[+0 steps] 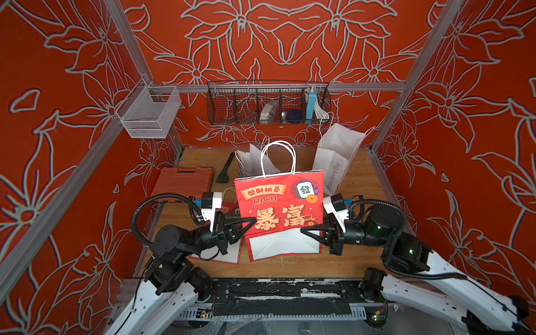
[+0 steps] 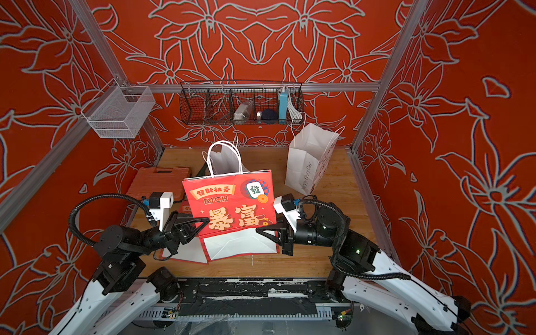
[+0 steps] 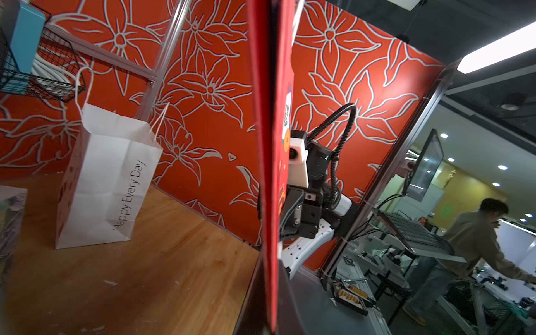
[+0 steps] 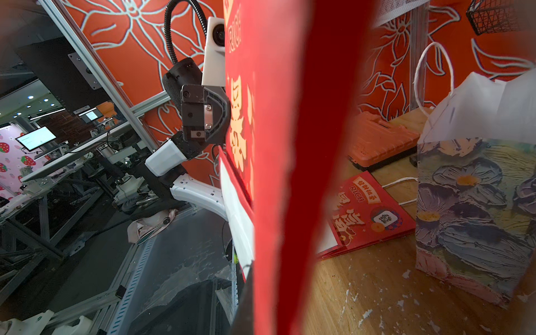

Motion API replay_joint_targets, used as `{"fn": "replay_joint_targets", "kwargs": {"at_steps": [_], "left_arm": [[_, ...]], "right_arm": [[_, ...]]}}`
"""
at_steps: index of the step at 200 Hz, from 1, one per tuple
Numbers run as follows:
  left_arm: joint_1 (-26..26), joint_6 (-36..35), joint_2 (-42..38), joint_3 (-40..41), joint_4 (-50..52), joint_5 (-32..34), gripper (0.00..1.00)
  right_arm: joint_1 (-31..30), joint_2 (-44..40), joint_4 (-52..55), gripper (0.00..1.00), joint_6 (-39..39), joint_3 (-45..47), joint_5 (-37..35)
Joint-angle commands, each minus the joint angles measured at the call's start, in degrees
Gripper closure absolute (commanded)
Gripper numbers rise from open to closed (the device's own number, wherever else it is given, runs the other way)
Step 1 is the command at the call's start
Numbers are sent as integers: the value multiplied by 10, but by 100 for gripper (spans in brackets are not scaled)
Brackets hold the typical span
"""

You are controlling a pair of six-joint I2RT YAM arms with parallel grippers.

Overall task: Put away the paper bag
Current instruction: Press the paper bag.

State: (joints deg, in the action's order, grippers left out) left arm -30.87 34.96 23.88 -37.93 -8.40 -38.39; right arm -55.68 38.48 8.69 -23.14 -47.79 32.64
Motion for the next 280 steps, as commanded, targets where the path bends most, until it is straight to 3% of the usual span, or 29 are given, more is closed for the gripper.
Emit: {"fn": "replay_joint_targets", "kwargs": {"at_steps": [1,14,20,33,54,66,73,86,97,109,131,157,163,180,202,238,280], "left_arm": [[-1,3,4,-16,-32,14,100],[-1,3,8,-21,-28,22,74],[-1,3,9,-24,-26,26,68],[-1,-2,11,-31,-22,37,69],[-1,-9,12,-39,-15,65,93],[-1,-11,13,-41,-18,78,97],[-1,-11,14,-41,-21,82,92],[-1,-8,19,-42,-27,86,68],[-1,-4,23,-44,-32,89,65],[-1,-4,25,-44,-37,93,70],[-1,-5,26,-46,-42,106,100],[-1,-6,29,-47,-43,115,100],[-1,-8,31,-47,-40,118,87],[-1,-14,31,-50,-17,146,39],[-1,-28,15,-54,66,258,12],[-1,-87,-36,-87,241,482,1],[-1,-160,-67,-149,325,590,2]], "right_arm": [[2,-13,17,100,-4,10,13],[2,-15,22,100,-5,14,13],[2,-16,23,100,-7,15,15],[2,-19,28,100,-8,19,17],[2,-23,34,100,-9,25,21],[2,-25,37,100,-10,27,22],[2,-26,39,100,-10,29,23],[2,-26,43,100,-10,30,23],[2,-26,46,100,-10,31,24],[2,-26,47,100,-10,33,25],[2,-25,47,100,-11,37,29],[2,-23,48,100,-12,41,30],[2,-23,47,100,-13,42,30],[2,-23,48,100,-14,42,24],[2,-13,67,100,-14,32,-4],[-13,43,24,100,-79,28,-44],[-128,148,-96,100,-72,7,-153]]}}
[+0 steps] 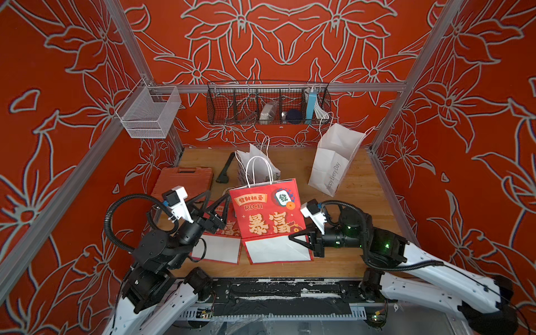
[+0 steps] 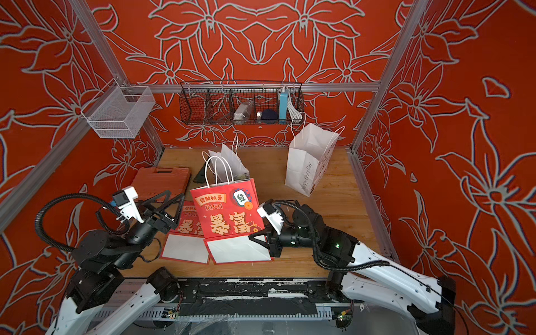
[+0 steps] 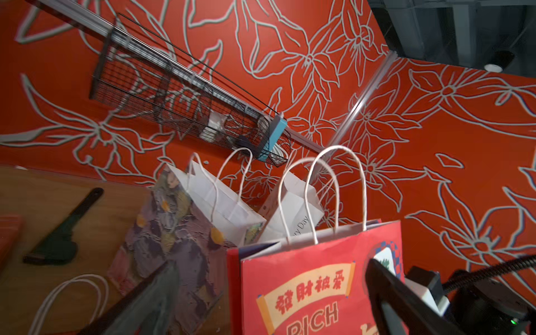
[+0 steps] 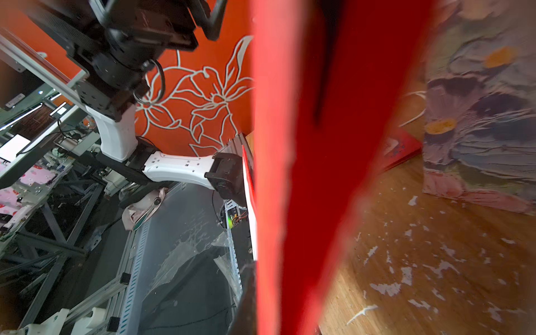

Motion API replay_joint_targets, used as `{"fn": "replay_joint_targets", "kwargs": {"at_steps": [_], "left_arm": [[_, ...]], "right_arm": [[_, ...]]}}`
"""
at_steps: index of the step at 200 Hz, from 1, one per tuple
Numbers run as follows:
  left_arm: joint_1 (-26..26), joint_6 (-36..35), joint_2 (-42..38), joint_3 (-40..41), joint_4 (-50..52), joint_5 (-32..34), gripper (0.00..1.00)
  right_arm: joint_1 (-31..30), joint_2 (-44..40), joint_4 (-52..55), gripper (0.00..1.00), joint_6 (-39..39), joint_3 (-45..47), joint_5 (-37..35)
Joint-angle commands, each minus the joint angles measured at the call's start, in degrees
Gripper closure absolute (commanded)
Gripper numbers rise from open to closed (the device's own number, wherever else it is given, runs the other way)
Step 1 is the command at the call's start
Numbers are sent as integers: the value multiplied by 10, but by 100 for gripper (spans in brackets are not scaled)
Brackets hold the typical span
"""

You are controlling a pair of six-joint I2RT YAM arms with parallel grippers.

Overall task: Put away the paper bag
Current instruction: Place the paper bag at the center of the board.

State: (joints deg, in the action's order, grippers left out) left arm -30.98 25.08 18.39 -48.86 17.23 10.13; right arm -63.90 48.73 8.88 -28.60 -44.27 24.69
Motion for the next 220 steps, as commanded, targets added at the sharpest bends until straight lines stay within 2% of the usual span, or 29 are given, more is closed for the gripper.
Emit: {"fn": "replay_joint_targets", "kwargs": {"at_steps": [1,44,80,100,117,133,153,178,220], "left_arm": [[0,-63,-12,-41,70,106,2],[0,-97,7,-125,154,163,3],[0,-40,42,-169,243,166,2],[0,-14,32,-151,227,148,3],[0,-31,27,-145,205,89,3],[0,-32,42,-163,220,65,3],[0,-57,60,-185,246,52,2],[0,-70,62,-195,274,77,2],[0,-44,53,-191,284,121,2]], "right_arm": [[-47,49,-102,100,-18,-29,-74],[-80,201,-218,100,-93,-75,-168],[-97,347,-254,100,-158,-161,-233],[-111,424,-270,100,-191,-211,-264],[-119,486,-283,100,-223,-247,-282],[-120,540,-314,100,-270,-267,-288],[-124,588,-325,100,-314,-291,-301],[-127,617,-306,100,-350,-301,-331],[-135,671,-280,100,-412,-314,-331]]}}
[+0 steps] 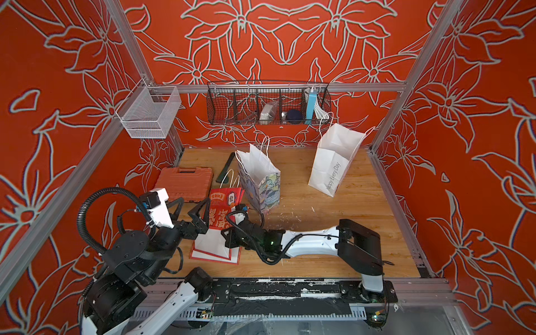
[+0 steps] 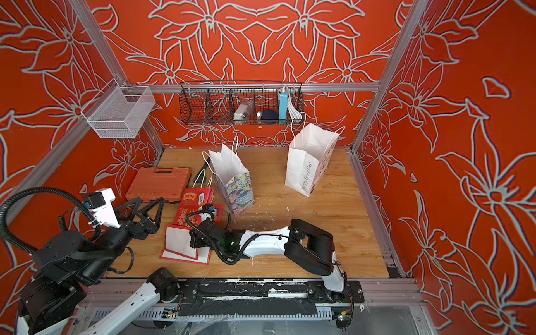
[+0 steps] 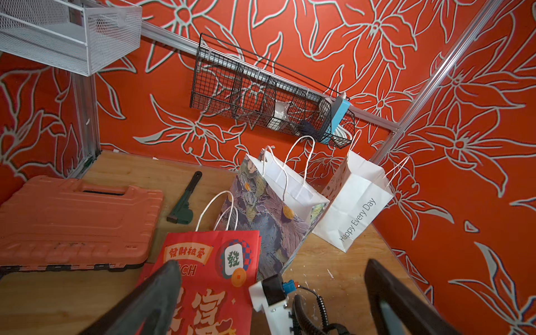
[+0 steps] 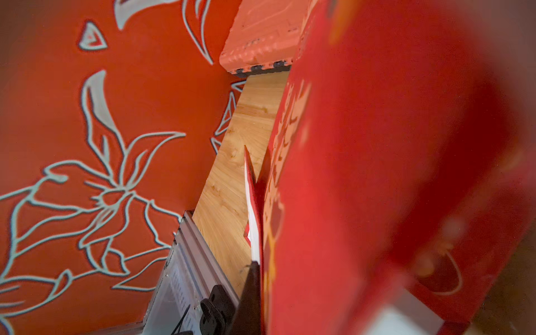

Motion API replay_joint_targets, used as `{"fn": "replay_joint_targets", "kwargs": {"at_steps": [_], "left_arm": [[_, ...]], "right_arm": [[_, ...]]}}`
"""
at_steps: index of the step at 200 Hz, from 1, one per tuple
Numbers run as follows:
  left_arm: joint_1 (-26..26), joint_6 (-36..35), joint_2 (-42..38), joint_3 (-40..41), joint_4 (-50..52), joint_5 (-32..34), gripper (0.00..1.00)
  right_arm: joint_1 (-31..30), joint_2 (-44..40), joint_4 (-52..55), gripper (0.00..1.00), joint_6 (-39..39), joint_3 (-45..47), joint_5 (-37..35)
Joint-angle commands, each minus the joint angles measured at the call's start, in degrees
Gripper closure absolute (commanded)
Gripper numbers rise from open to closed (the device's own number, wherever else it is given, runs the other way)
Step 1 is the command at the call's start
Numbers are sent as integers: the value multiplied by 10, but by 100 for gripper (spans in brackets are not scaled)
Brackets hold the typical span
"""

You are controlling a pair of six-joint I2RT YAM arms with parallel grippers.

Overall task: Put away the paper bag
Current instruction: Place the paper bag at the center of the board.

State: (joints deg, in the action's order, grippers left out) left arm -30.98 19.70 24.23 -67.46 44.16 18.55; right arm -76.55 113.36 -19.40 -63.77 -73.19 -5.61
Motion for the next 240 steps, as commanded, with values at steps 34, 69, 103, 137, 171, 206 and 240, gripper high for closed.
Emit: {"fn": "replay_joint_targets", "kwargs": {"at_steps": [34,69,103,137,171,206,240], "left_arm": [[0,39,-40,21,0,70,3],[0,61,-33,27,12,62,3],[0,79,-30,43,3,54,3],[0,95,-31,57,1,50,3],[0,101,-27,66,3,46,3],[0,111,-19,84,-8,35,3],[0,118,-6,104,-26,17,3]], "right_arm": [[-16,49,23,100,-70,-34,-47],[-16,49,75,100,-46,-37,-79],[-13,47,120,75,-24,-38,-96],[-15,40,180,50,3,-51,-131],[-18,9,199,31,24,-25,-172],[-28,-58,198,16,78,31,-214],[-36,-222,61,20,197,195,-178]]}}
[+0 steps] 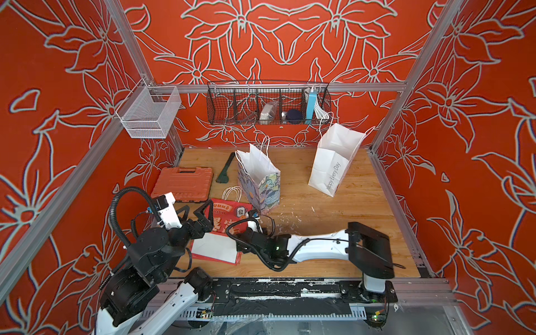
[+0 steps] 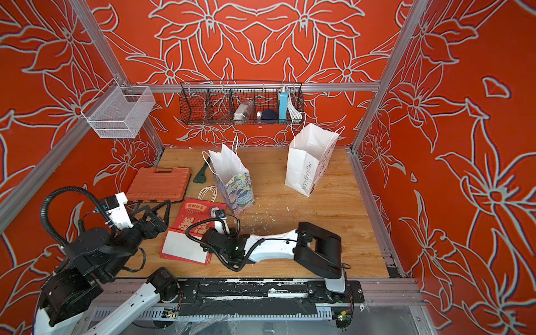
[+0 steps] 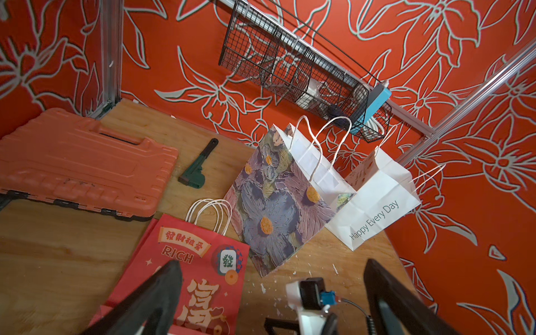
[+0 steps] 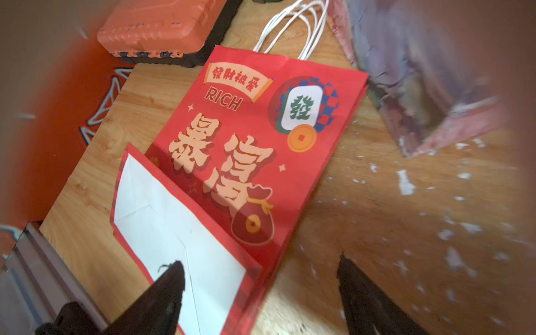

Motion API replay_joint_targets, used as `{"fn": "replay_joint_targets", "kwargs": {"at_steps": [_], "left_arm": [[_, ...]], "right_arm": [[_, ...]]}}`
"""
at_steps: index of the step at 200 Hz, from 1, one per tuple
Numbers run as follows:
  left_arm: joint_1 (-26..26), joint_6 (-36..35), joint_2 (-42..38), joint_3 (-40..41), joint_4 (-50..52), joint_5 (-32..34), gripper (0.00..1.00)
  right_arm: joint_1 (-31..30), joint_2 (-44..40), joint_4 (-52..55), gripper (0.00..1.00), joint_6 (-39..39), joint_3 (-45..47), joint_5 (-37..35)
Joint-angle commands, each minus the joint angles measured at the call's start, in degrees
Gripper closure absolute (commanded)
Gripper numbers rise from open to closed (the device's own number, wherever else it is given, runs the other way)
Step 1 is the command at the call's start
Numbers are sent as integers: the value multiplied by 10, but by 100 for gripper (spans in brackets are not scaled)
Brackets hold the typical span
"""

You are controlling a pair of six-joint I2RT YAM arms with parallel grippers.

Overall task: Put away the paper bag
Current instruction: Place the paper bag at the center of the board, then pick up the paper bag from the center of the board.

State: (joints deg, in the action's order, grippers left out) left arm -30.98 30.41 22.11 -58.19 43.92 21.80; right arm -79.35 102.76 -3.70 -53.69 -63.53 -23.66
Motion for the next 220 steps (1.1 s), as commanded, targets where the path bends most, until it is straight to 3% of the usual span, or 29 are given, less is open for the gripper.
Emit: {"fn": "replay_joint_targets", "kwargs": {"at_steps": [1,14,28,51,67,93,139,173,220], "left_arm": [[0,12,16,13,-24,-16,3],[0,15,22,25,-35,-24,3],[0,27,30,46,-56,-37,3],[0,50,52,79,-92,-67,3],[0,60,75,90,-107,-89,3],[0,66,96,102,-135,-111,3],[1,69,96,118,-148,-125,2],[1,67,87,125,-142,-135,2],[1,64,66,135,-128,-133,2]], "right_arm": [[-8,-121,-99,21,100,105,5],[-8,-203,-88,23,153,152,32],[-8,-289,23,23,197,162,29],[-8,-408,201,25,211,171,-74],[-6,-492,232,28,214,197,-129],[38,-565,261,29,260,188,-100],[190,-505,345,29,330,54,69],[260,-388,391,23,412,-84,165],[360,-214,459,20,452,-287,299]]}}
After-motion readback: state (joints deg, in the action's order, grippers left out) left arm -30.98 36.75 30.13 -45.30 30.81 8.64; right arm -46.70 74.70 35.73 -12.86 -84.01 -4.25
